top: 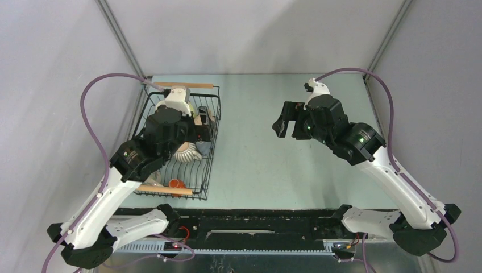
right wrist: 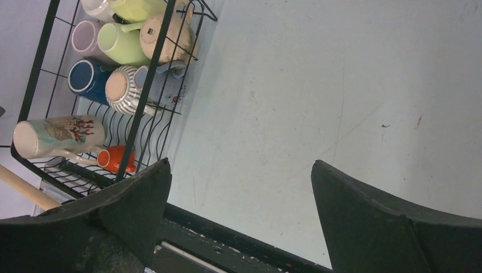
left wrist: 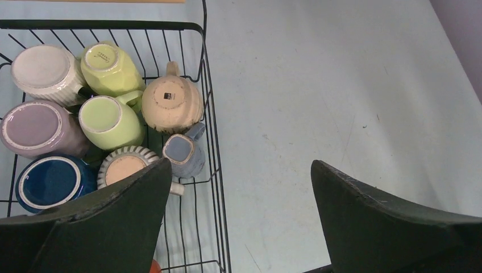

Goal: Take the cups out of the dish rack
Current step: Unload the cup from the dish rack.

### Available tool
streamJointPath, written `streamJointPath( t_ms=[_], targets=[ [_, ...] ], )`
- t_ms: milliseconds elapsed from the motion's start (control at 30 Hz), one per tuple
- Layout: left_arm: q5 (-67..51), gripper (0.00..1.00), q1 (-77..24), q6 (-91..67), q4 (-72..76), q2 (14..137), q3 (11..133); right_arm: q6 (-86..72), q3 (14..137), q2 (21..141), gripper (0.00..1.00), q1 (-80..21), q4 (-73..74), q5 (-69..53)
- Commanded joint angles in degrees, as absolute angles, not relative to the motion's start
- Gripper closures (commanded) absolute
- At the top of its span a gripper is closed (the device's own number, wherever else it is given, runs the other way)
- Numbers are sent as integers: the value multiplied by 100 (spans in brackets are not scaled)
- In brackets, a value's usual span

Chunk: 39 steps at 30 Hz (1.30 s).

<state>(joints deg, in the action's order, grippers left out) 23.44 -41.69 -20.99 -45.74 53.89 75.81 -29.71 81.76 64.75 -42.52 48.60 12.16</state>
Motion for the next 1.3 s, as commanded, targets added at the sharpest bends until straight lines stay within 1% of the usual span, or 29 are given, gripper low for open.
streamJointPath(
  t_ms=[0, 533, 800, 1100, 1267],
  targets=[
    [2507, 0, -4131, -2141, -4527, 5308, 7647, -2903, 8174, 6519, 0, -4299, 4720, 1310],
    [3015, 0, -3913, -2270, -4868, 5147, 7555, -2883, 8165, 6667, 0, -4329, 4717, 1293],
    [3028, 0, -3118, -2691, -5300, 4905, 7185, -2854, 8105, 6838, 0, -4381, 4681, 1211],
    [2541, 0, -2303, -2927, -5547, 4817, 6561, -2791, 8052, 7050, 0, -4542, 4604, 1158],
    [2462, 0, -2004, -3032, -5624, 4789, 6309, -2783, 7968, 7193, 0, -4608, 4555, 1079]
  ],
)
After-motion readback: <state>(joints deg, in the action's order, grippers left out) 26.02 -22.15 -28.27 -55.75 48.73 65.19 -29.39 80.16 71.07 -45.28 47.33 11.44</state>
